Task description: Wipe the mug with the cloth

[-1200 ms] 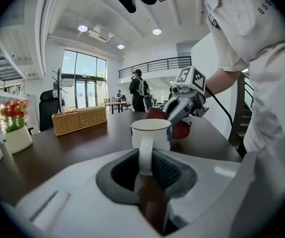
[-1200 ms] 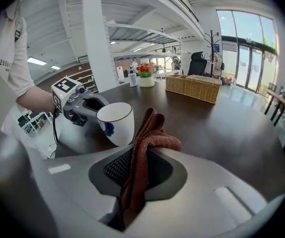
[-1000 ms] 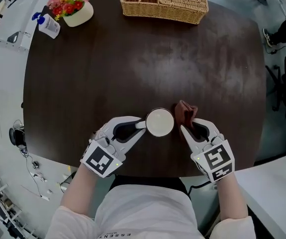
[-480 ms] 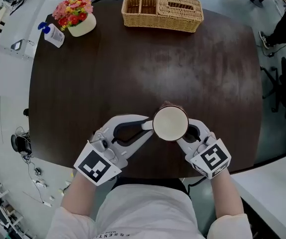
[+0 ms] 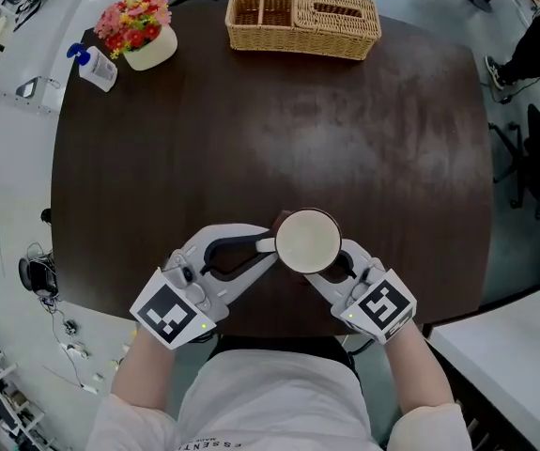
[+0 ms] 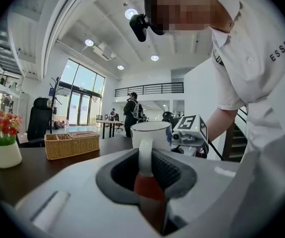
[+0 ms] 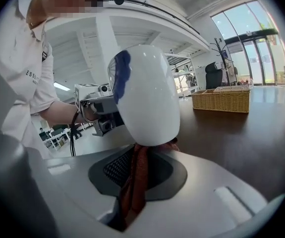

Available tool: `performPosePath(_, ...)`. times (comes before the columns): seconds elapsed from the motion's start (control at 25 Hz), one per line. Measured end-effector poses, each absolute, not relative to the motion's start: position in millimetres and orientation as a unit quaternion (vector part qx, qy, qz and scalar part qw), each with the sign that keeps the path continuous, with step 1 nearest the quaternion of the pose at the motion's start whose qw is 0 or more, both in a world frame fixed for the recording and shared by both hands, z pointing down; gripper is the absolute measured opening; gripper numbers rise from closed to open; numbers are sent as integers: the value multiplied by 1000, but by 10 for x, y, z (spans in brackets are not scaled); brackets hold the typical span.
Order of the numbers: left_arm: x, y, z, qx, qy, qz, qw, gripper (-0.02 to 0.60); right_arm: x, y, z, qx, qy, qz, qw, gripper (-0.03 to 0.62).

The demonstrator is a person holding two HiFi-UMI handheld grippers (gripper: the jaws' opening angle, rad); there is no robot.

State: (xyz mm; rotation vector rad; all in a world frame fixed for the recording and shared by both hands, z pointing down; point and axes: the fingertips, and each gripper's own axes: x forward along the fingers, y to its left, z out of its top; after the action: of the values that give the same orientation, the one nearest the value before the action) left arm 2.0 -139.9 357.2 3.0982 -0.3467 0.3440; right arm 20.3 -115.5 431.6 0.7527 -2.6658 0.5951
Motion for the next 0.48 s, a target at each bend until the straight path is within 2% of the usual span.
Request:
performPosePath(0.2, -19, -1378, 3654, 987, -115, 110, 0, 71, 344, -1051, 4466, 255, -923, 217, 191, 83)
performPosePath(0.48, -105, -1495, 3886, 982, -139, 126, -13, 69, 838, -1250, 4583, 352, -882, 238, 204, 83)
